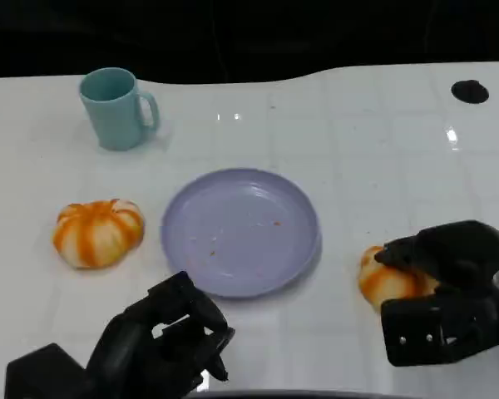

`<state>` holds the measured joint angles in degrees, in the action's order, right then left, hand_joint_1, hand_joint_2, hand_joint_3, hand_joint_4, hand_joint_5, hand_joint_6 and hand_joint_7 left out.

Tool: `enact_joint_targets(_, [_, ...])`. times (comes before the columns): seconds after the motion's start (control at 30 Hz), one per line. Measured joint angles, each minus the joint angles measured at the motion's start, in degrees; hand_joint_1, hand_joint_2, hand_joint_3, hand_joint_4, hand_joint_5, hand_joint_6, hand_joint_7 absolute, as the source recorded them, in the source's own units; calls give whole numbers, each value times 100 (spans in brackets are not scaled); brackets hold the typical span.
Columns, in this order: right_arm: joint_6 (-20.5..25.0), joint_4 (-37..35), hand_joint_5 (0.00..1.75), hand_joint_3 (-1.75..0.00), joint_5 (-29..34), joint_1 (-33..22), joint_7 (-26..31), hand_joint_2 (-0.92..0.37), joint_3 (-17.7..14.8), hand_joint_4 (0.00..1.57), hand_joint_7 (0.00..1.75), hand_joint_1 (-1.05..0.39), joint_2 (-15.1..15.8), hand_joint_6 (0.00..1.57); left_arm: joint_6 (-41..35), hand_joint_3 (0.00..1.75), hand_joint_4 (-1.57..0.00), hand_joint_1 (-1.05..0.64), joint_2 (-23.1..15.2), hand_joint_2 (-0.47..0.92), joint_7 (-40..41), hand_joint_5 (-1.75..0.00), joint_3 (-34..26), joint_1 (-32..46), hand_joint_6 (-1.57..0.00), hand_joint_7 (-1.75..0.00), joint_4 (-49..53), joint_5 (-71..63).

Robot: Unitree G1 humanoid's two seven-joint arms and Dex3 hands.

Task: Grasp the bread from the table and place it into the plate.

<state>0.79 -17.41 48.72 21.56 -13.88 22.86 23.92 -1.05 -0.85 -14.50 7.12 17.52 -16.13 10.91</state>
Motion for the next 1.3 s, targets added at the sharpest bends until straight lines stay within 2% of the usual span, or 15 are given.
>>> enact_joint_targets(0.07, [-33, -324, 45, -7, -24, 97, 428, -92, 7, 100, 21, -26, -140, 107, -5, 23, -67, -62, 0, 92, 2, -175, 4, 8, -58, -160, -25, 0])
enact_joint_targets(0.1, [-101, -508, 66, -7, -56, 136, 696, -92, 4, 99, 22, -23, -205, 111, -5, 23, -67, -62, -1, 92, 3, -175, 5, 14, -58, -160, -32, -3])
enact_joint_targets(0.13, [-196, -728, 110, -9, -124, 176, 997, -92, -5, 92, 25, -19, -269, 116, -5, 23, -67, -62, -2, 92, 5, -175, 7, 20, -58, -160, -34, -8])
enact_joint_targets(0.2, [-439, -1161, 150, -12, -177, 264, 1582, -92, -2, 87, 36, -16, -365, 118, -5, 23, -67, -62, -2, 92, 6, -175, 12, 30, -58, -160, -40, -13])
enact_joint_targets(0.23, [-563, -1360, 164, -16, -186, 316, 1852, -91, 12, 85, 84, -14, -396, 100, -4, 23, -67, -62, -2, 92, 7, -175, 13, 35, -57, -160, -44, -13])
enact_joint_targets(0.3, [-796, -1758, 172, -20, -179, 432, 2359, -90, 82, 85, 137, -14, -446, 78, -4, 23, -66, -62, -5, 92, 8, -175, 15, 55, -57, -159, -58, -14])
enact_joint_targets(0.33, [-893, -1914, 174, -22, -178, 492, 2547, -89, 121, 84, 159, -14, -457, 70, -4, 23, -66, -62, -7, 92, 8, -175, 15, 65, -57, -159, -65, -15])
enact_joint_targets(0.4, [-1109, -2199, 174, -23, -181, 576, 2903, -87, 192, 84, 171, -14, -467, 66, -4, 23, -66, -61, -9, 92, 8, -175, 15, 74, -57, -159, -69, -15])
enact_joint_targets(0.53, [-1322, -2509, 175, -31, -185, 629, 3418, -86, 240, 88, 161, -15, -502, 69, -5, 23, -66, -62, -10, 92, 8, -175, 12, 76, -57, -159, -75, -9])
enact_joint_targets(0.6, [-1359, -2577, 175, -61, -195, 651, 3557, -70, 245, 90, 167, -14, -521, 67, -5, 23, -66, -62, -10, 92, 8, -175, 13, 78, -57, -159, -83, -9])
enact_joint_targets(0.63, [-1415, -2602, 175, -69, -211, 653, 3638, -66, 245, 90, 159, -15, -526, 70, -5, 22, -66, -62, -10, 92, 8, -175, 12, 79, -57, -159, -85, -10])
enact_joint_targets(0.77, [-1601, -2585, 175, -77, -259, 649, 3901, -59, 244, 91, 146, -16, -528, 80, -7, 23, -64, -61, -10, 92, 8, -175, 12, 83, -56, -159, -93, 0])
enact_joint_targets(0.9, [-1731, -2233, 175, -112, -310, 615, 4028, -36, 235, 93, 147, -16, -564, 82, -7, 24, -64, -60, -12, 92, 8, -175, 14, 91, -56, -160, -98, -1])
enact_joint_targets(1.1, [-1805, -1668, 175, -132, -399, 528, 4154, -26, 177, 95, 150, -13, -616, 83, -7, 25, -64, -60, -15, 92, 8, -175, 15, 98, -55, -160, -98, -7])
enact_joint_targets(1.3, [-1890, -1112, 175, -134, -660, 463, 4070, -26, -49, 99, 171, -10, -633, 77, -17, 24, -64, -59, -12, 92, 8, -175, 28, 102, -54, -161, -101, -7])
